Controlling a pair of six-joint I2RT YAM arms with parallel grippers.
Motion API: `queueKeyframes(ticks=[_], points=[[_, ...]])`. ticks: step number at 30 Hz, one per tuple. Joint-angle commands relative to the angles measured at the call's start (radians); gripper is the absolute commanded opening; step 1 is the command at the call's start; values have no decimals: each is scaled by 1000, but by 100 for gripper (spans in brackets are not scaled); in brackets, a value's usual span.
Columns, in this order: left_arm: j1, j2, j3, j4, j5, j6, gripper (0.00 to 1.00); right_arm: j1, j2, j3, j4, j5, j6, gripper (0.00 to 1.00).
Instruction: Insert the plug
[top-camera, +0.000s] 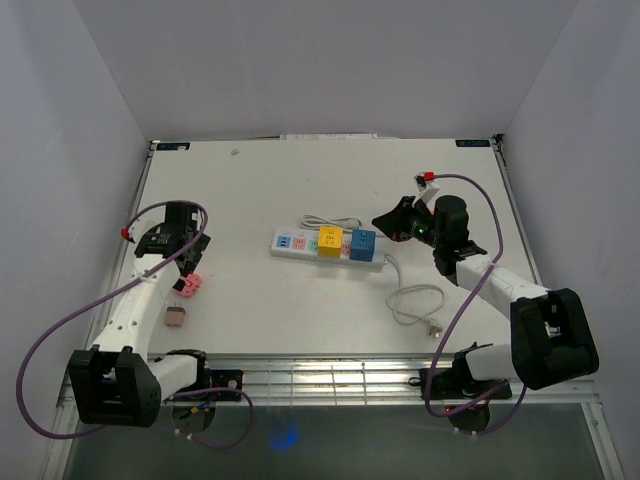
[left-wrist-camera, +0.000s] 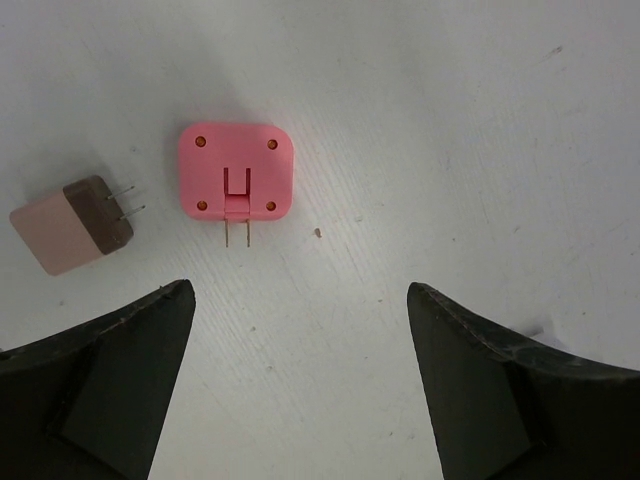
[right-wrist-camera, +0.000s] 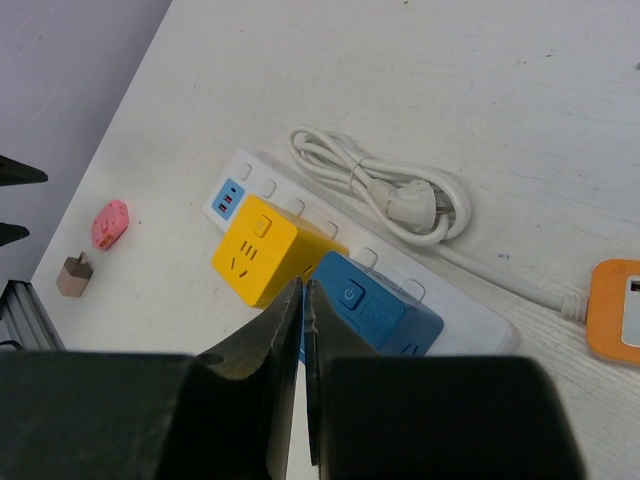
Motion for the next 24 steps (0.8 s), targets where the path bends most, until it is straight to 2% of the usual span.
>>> queueKeyframes(ticks=[1,4,8,11,16,21,24], points=[[22,-20,-28,-65,19,-138,98,-6,3,-4,31,-4,4,10],[54,9,-39,-50,48,-152,98,-6,8,-3,31,-4,4,10],[114,67,-42,-4,124,-86,98,-6,16,-1,31,-7,2,10],[146,96,-57,38,131,-39,98,-6,17,-1,33,-10,2,10],[226,159,-95,164,209,35,98,-6,28,0,42,-20,7,11],[263,279,-66,188,249,86,98,-6,43,5,48,-24,7,10],[268,279,-72,217,256,90,98,-6,46,8,50,-32,8,11]])
